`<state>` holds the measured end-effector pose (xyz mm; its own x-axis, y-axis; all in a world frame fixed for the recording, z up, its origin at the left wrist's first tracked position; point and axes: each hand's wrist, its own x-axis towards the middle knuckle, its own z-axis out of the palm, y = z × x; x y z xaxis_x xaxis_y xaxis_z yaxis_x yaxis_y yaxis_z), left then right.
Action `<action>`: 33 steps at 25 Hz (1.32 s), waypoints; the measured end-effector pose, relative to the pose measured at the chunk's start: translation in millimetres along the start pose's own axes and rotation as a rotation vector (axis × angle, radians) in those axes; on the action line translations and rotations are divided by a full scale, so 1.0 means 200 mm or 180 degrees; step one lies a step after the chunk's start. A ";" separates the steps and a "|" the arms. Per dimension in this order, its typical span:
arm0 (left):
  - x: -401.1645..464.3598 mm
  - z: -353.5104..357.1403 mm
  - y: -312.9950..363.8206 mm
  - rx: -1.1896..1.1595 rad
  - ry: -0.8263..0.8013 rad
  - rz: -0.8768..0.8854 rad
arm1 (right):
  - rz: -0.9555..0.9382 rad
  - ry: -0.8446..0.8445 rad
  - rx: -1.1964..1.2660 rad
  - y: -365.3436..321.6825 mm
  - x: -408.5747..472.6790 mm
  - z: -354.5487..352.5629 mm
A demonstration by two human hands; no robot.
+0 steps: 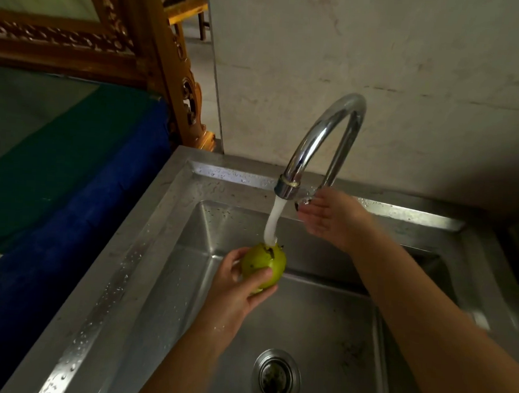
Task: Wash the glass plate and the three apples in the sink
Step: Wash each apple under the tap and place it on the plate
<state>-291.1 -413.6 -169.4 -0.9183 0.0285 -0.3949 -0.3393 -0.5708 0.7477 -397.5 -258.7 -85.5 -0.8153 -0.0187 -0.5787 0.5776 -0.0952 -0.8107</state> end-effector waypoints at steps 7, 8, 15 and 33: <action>-0.03 0.03 0.04 0.0166 -0.0187 0.0077 | -0.1030 -0.1303 -0.0820 0.45 -0.23 0.02; -0.04 0.04 0.03 0.0303 -0.0176 0.0094 | -0.1179 -0.1216 -0.0808 0.46 -0.23 0.03; -0.02 0.11 0.09 0.0643 0.0071 -0.0039 | -0.1237 -0.1082 -0.0590 0.39 -0.22 0.07; -0.04 0.15 0.26 -0.0804 -0.0102 -0.1205 | -0.1802 -0.1946 -0.0895 0.29 -0.27 0.04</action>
<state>-307.9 -419.1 -112.9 -0.7465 0.2968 -0.5955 -0.5955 -0.6975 0.3987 -320.9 -271.9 -101.0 -0.8144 -0.5803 0.0003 0.0029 -0.0045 -1.0000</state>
